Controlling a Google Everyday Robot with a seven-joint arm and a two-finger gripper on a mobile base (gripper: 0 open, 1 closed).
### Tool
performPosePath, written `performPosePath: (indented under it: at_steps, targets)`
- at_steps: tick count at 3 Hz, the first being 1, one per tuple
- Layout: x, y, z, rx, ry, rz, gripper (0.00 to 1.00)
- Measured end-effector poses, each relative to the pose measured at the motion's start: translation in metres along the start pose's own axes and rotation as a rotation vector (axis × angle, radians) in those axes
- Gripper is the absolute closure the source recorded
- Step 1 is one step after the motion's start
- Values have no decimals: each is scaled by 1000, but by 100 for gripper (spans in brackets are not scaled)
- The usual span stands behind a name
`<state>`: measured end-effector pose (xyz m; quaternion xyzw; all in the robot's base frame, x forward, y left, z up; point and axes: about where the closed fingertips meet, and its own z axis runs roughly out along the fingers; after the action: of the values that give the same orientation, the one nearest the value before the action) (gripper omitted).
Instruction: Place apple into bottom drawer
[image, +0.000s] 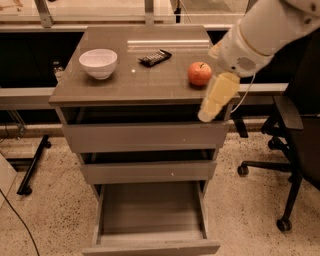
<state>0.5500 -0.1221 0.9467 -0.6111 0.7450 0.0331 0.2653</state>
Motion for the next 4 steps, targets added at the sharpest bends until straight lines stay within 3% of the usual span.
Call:
performPosePath:
  at_steps: [1, 3, 4]
  targets:
    - [-10, -24, 24, 33, -41, 23, 0]
    - [11, -71, 52, 111, -72, 112, 0]
    - [23, -89, 64, 123, -85, 145, 0]
